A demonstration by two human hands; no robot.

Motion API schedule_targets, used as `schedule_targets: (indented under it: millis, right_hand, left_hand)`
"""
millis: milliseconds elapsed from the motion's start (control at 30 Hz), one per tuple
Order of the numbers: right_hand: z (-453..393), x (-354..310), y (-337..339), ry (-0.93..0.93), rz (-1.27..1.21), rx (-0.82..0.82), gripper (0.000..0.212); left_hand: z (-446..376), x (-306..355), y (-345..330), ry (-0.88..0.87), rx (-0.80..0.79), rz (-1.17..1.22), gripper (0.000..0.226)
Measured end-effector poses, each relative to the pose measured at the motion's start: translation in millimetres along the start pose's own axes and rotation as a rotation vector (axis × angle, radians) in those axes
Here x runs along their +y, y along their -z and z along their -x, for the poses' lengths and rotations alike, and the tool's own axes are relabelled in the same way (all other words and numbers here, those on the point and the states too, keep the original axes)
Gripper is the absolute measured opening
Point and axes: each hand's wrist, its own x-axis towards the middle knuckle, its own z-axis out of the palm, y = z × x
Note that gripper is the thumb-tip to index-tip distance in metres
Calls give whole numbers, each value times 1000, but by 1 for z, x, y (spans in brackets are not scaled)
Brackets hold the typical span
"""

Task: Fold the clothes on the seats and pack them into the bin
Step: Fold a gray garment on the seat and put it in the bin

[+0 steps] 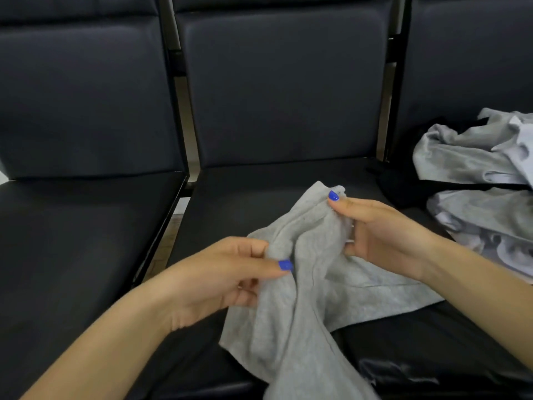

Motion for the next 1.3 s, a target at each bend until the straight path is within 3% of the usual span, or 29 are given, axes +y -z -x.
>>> schedule_targets:
  millis: [133,200,333,467,600,667,733,833,900,967,1067,1300]
  right_hand:
    - [-2,0,3,38,-54,118,37]
    - [-3,-2,6,57,-78,221,32]
    - [-4,-6,12,74,-56,314,24]
    - [-7,-5,14,92,15,293,28]
    - [-5,-4,11,127,32,199,22]
    - [-3,-2,10,120,65,192,17]
    - [-2,-1,10,109,128,202,29]
    - [-3,0,9,108,267,215,24]
    - [-5,2,10,90,355,248,24]
    - [-7,6,15,61,370,236,23]
    - [-8,11,25,-11,377,173,28]
    - [-8,17,35,-28,566,95,23]
  left_hand:
    - [-8,4,-3,-82,339,-98,10]
    - [-10,5,0,-118,470,-186,21]
    - [-4,11,2,-258,585,-483,29]
    - [-6,9,11,-356,795,-756,34]
    - [-16,-2,27,-429,856,-890,6]
    - [-20,-8,24,-471,876,-999,31]
    - [-18,-8,6,-633,818,-1057,29]
    - [-18,-13,-32,-801,370,-1131,24]
    - [-17,-23,-55,-705,34,-1132,23]
    - [-20,-33,-69,-579,-175,-1159,19]
    - [-24,-46,-72,-549,-250,-1259,15]
    - [-30,-64,-76,-536,-176,-1533,29]
